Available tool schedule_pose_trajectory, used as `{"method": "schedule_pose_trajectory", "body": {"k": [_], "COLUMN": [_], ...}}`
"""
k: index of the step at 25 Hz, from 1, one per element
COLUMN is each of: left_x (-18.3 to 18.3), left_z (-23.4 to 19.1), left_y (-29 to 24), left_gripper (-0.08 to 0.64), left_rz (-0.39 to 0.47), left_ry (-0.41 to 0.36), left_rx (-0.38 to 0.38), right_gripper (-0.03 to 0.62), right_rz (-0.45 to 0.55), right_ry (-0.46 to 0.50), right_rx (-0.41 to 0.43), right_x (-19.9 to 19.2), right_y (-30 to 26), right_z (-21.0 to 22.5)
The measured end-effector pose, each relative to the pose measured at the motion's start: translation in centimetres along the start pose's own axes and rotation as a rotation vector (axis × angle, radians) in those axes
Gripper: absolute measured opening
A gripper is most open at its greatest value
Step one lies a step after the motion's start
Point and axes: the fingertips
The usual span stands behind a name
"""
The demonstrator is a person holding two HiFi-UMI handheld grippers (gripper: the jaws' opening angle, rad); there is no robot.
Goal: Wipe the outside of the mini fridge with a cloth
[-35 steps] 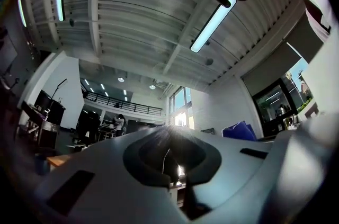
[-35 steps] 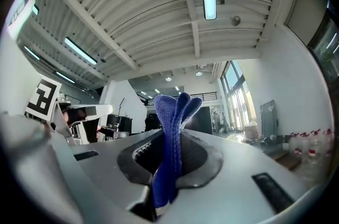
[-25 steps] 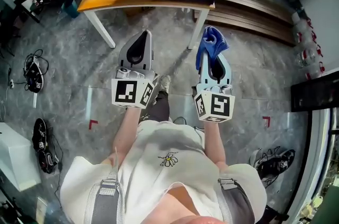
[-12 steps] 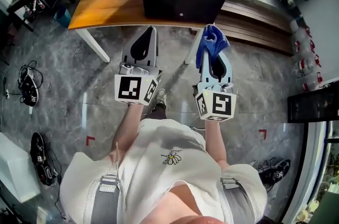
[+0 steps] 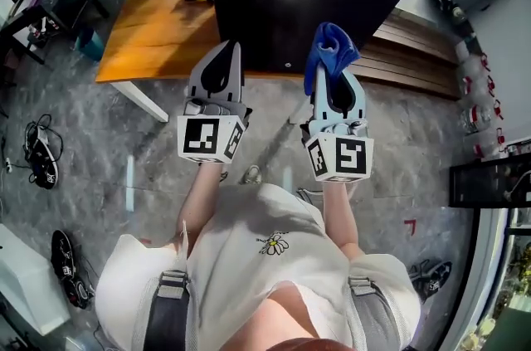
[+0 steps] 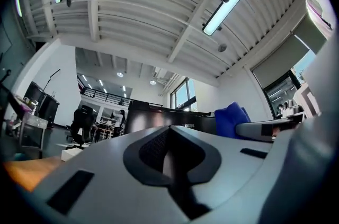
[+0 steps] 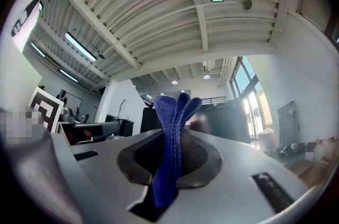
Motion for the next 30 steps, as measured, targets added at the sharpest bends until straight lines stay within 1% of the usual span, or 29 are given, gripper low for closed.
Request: {"method": "schedule_pose_trajectory", "body": {"k": [4,9,12,15,17,20,23,25,27,30], "left_x": [-1.3,-2.8,-2.8,-2.4,-2.2,-2.1,-2.1,-2.2,-2.2,-2.0], "left_z": [-1.8,-2.3,-2.6,-3.4,-4.0,-4.8,-5.6,-6.4,-7.1,-7.9], "left_y": [-2.5,-4.1,-4.6,-4.4,-4.1,-3.7,-3.0,-2.6,-2.0,-1.0], "left_gripper": [0.005,0.005,0.005,0.005,0.005,0.005,0.005,0.005,0.005,0.005], "left_rz": [-0.020,-0.058,-0.066,-0.064,-0.063,-0.061,-0.060,-0.062,-0.063,-0.062], "left_ry": [0.006,-0.011,-0.020,-0.033,-0.040,-0.036,-0.042,-0.044,-0.047,-0.052], "left_rx": [0.027,0.058,0.087,0.124,0.152,0.200,0.243,0.266,0.291,0.329], "right_gripper": [0.061,0.061,0.062,0.061,0.061,0.062,0.061,0.061,0.062,0.062], "right_rz": [0.019,0.031,0.032,0.038,0.060,0.120,0.141,0.129,0.095,0.065], "right_ry": [-0.002,-0.038,-0.054,-0.069,-0.057,-0.010,0.034,0.028,0.014,0.038], "right_rx": [0.080,0.157,0.208,0.275,0.309,0.338,0.370,0.368,0.366,0.345], "right_x": [0.0,0.3,0.7,1.3,2.3,4.7,5.9,5.8,5.1,4.9], "right_y": [-4.1,-7.3,-9.5,-11.8,-13.7,-16.6,-19.6,-21.3,-22.8,-24.0], "right_z": [-1.2,-1.6,-2.2,-3.8,-5.0,-6.7,-8.7,-9.6,-10.3,-10.9]}}
Point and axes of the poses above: the fingertips, and each gripper's own axes: y backward along the fingers, z to its right, x out of its top, and after that the axes turned 6 degrees about x, right-handed
